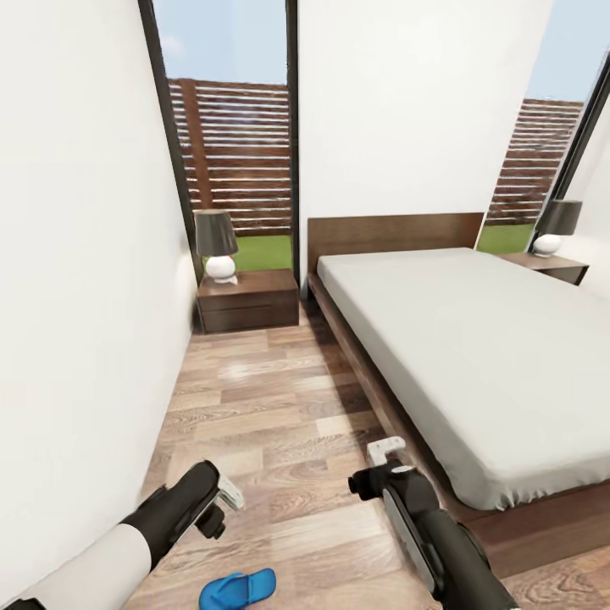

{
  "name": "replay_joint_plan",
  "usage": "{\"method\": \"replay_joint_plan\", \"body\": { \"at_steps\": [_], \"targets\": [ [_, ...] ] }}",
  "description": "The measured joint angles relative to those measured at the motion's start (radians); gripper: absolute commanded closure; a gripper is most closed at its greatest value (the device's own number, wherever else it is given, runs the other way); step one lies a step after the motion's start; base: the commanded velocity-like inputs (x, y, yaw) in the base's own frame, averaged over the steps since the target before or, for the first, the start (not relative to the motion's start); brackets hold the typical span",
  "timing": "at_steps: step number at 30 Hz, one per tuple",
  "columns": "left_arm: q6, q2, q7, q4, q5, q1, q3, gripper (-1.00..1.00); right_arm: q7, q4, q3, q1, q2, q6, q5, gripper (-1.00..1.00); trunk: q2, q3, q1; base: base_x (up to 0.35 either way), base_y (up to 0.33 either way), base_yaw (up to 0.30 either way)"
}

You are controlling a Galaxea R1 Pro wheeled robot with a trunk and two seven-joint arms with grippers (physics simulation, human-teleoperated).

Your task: In the bedroom, move the book from the bed onto either nightstand, and place the two sandals side by side next to the bed.

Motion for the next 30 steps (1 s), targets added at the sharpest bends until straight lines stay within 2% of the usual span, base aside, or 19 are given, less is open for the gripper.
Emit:
{"method": "replay_joint_plan", "body": {
  "at_steps": [1,5,6,8,12,14,16,21,22,28,30],
  "targets": [
    [-0.005,0.0,-0.052,0.0,-0.042,0.0,-0.007,-1.0,-0.001,-0.067,0.0,0.0,0.001,-0.001,-0.001,-1.0,-0.007,-0.003,0.004,0.0,0.0,0.0],
    [-0.023,0.0,-0.144,-0.003,-0.085,0.0,-0.019,-1.0,-0.002,-0.13,-0.001,0.001,0.002,-0.001,-0.003,-1.0,-0.035,-0.016,0.019,0.0,0.0,0.0],
    [-0.024,0.0,-0.146,-0.004,-0.086,0.0,-0.019,-1.0,-0.002,-0.13,-0.001,0.001,0.002,-0.001,-0.003,-1.0,-0.042,-0.019,0.023,0.0,0.0,0.0],
    [-0.041,0.002,-0.208,-0.014,-0.13,0.0,-0.054,-1.0,-0.002,-0.154,0.0,0.001,0.003,-0.002,-0.003,-1.0,-0.056,-0.025,0.031,0.0,0.0,0.0],
    [-0.049,0.003,-0.257,-0.018,-0.166,0.0,-0.087,-1.0,-0.001,-0.158,0.002,0.001,0.004,-0.002,-0.001,-1.0,-0.084,-0.038,0.046,0.0,0.0,0.0],
    [-0.062,0.011,-0.299,-0.019,-0.184,0.0,-0.101,-1.0,-0.001,-0.159,0.002,0.001,0.004,-0.002,0.0,-1.0,-0.098,-0.044,0.054,0.0,0.0,0.0],
    [-0.109,0.03,-0.354,-0.02,-0.203,0.0,-0.114,-1.0,0.0,-0.16,0.002,0.001,0.004,-0.002,0.001,-1.0,-0.112,-0.05,0.061,0.0,0.0,0.0],
    [-0.18,0.064,-0.411,-0.019,-0.218,0.0,-0.119,-1.0,0.0,-0.161,0.002,0.001,0.004,-0.002,0.002,-1.0,-0.147,-0.066,0.081,0.0,0.0,0.0],
    [-0.211,0.087,-0.437,-0.017,-0.224,0.0,-0.121,-1.0,0.001,-0.161,0.003,0.001,0.004,-0.002,0.002,-1.0,-0.154,-0.069,0.084,0.0,0.0,0.0],
    [-0.228,0.105,-0.454,-0.016,-0.225,0.0,-0.126,-1.0,0.002,-0.16,0.003,0.001,0.004,-0.002,0.002,-1.0,-0.196,-0.088,0.107,0.0,0.0,0.0],
    [-0.232,0.106,-0.453,-0.016,-0.23,0.0,-0.148,-1.0,0.002,-0.159,0.003,0.001,0.004,-0.002,0.002,-1.0,-0.21,-0.094,0.115,0.0,0.0,0.0]
  ]
}}
